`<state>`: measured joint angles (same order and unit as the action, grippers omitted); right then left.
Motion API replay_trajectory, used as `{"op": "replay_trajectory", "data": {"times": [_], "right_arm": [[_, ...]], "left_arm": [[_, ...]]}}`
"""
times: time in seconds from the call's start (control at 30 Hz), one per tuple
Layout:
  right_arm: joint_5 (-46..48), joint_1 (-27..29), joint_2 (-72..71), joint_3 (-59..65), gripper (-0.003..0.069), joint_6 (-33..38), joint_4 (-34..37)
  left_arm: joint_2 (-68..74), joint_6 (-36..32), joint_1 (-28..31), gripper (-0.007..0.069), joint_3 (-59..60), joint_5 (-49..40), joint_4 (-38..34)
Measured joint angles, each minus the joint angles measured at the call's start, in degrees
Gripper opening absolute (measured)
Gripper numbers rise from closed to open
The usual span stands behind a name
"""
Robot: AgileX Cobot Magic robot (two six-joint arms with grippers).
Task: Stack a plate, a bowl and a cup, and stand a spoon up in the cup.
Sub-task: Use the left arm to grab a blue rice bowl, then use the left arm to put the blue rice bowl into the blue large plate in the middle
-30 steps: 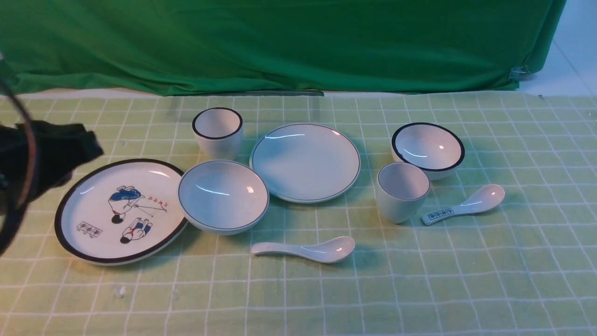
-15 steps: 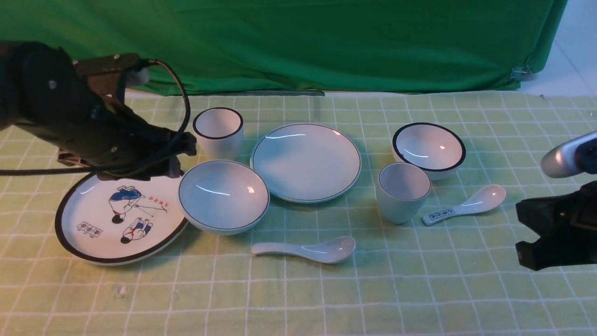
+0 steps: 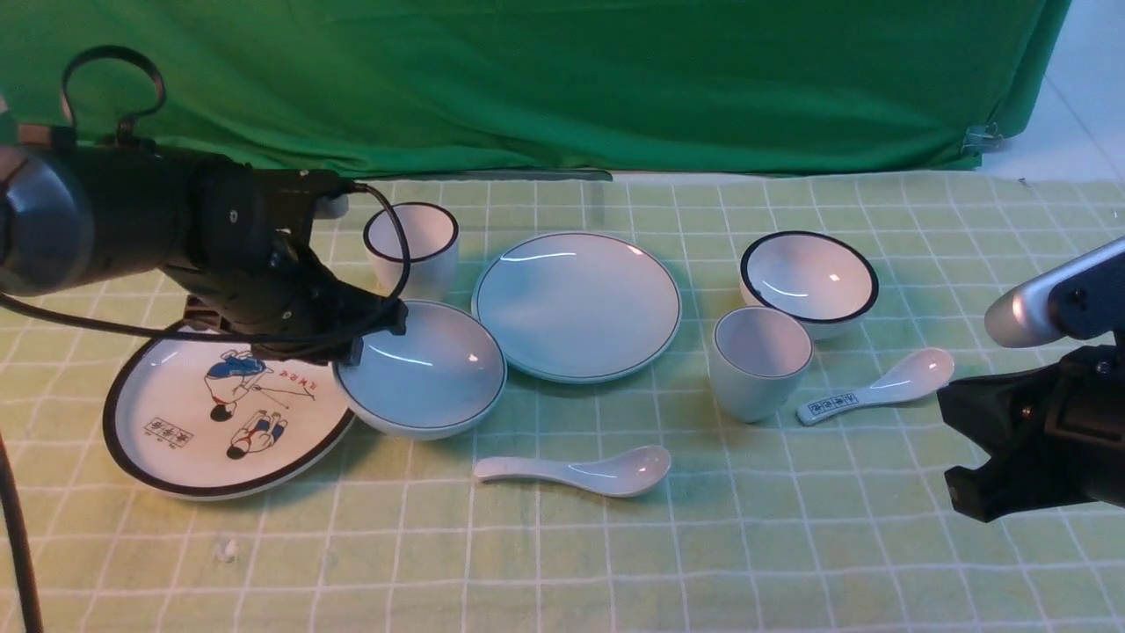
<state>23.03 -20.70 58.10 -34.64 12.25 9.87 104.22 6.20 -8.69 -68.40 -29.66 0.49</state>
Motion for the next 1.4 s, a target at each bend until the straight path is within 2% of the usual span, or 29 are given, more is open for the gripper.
{"op": "replay_trajectory", "data": {"times": [0.1, 0.23, 0.37, 0.4, 0.43, 0.5, 0.67, 0.73, 0.93, 1.2, 1.3, 1.4], "right_arm": [[-0.74, 0.0, 0.0, 0.0, 0.0077, 0.0, 0.13], [-2.15, 0.0, 0.0, 0.0, 0.008, -0.01, 0.24], [-2.61, 0.0, 0.05, -0.05, 0.0087, -0.01, 0.24], [-2.61, 0.0, 0.02, -0.05, 0.0087, -0.01, 0.24], [-2.94, 0.0, 0.26, -0.05, 0.009, -0.01, 0.24], [-3.74, 0.0, 0.98, -0.05, 0.0091, -0.15, 0.24], [-4.29, 0.0, 3.39, -0.06, 0.0097, -2.16, 0.3], [-4.11, 0.0, 4.82, -0.06, 0.0099, -3.12, 0.35], [-3.76, 0.0, 6.36, -0.06, 0.0109, -3.32, 0.41], [-3.76, 0.0, 6.36, -0.06, 0.0121, -3.32, 0.41], [-3.76, 0.0, 6.36, -0.06, 0.0125, -3.32, 0.41], [-3.2, 0.0, 6.36, -0.06, 0.0137, -3.34, 0.41]], "left_arm": [[-0.73, -0.07, -0.12, 0.0032, 0.0, -0.1, -0.05], [-4.23, -2.07, -0.12, 0.0029, 0.0, -0.91, -3.12], [-7.02, -8.17, -0.39, 0.0029, 0.0, 2.49, -15.74], [-7.01, -8.64, -0.52, 0.0029, 0.0, 2.78, -16.48], [-6.53, -12.86, -1.55, 0.0029, -0.11, 5.89, -22.09], [-4.63, -15.67, -3.6, 0.0029, -0.88, 8.8, -24.95], [2.24, -17.32, -7.59, 0.0029, -6.95, 9.97, -25.03], [6.23, -17.16, -9.05, 0.0029, -11.36, 9.97, -23.03], [14.15, -15.41, -9.44, 0.0029, -19.75, 10.99, -17.45], [17.49, -14.88, -9.39, 0.0037, -21.44, 11.27, -14.92], [17.44, -14.88, -9.39, 0.0073, -21.57, 10.95, -14.43], [17.39, -13.39, -9.39, 0.0203, -21.58, 10.35, -12.2]]}}
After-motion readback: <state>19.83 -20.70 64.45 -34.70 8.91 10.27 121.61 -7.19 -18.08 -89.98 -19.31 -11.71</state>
